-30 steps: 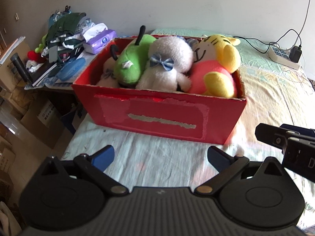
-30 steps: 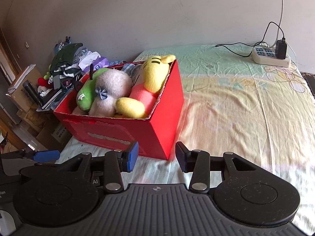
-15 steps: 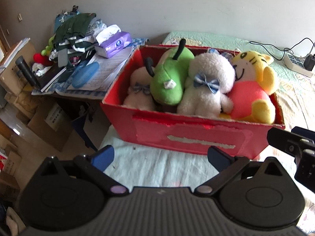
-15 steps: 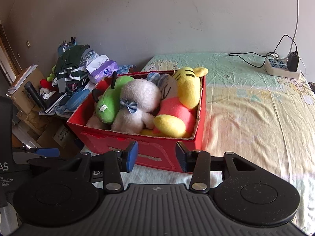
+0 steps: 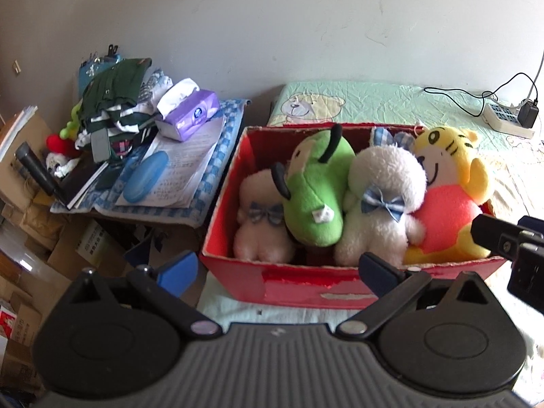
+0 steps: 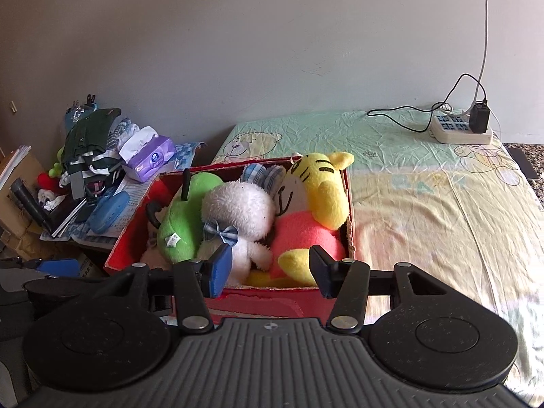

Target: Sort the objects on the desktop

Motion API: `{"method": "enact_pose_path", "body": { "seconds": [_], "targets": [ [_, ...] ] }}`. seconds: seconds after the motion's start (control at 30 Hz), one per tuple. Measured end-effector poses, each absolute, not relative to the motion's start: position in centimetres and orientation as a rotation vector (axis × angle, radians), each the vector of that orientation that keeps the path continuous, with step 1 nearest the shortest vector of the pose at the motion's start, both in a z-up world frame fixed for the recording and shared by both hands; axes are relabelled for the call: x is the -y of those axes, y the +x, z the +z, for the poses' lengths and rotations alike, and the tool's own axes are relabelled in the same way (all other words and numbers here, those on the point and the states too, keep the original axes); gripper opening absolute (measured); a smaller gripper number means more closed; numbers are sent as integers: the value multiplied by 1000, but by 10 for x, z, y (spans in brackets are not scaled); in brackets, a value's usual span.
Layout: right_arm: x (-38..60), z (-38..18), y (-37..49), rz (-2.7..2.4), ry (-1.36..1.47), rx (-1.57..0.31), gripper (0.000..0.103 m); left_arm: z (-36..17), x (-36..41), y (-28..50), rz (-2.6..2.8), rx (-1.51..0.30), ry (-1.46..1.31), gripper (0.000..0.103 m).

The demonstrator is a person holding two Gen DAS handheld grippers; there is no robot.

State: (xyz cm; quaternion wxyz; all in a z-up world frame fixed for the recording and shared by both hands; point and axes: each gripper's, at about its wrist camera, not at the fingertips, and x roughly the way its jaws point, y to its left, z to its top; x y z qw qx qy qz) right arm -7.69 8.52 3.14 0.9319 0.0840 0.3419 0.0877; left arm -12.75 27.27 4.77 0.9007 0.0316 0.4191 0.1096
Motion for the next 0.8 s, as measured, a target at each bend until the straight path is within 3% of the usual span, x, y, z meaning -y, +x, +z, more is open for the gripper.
{"method": "enact_pose_path", "body": {
  "seconds": [0.57,0.6,0.67,0.8],
  "targets": [
    [-108,43,-64,-67,161,-722,59,50,-299,-104,119,-876,88,102],
    [-108,43,-65,-74,168,-723,60,49,-300,-104,114,-879,89,102],
    [-109,42,-65,-89,175,-727,73,47,-302,-102,109,-882,89,102],
    [-111,40,-65,-89,171,-720,74,44,-304,-98,103,-889,80,102]
  ]
}}
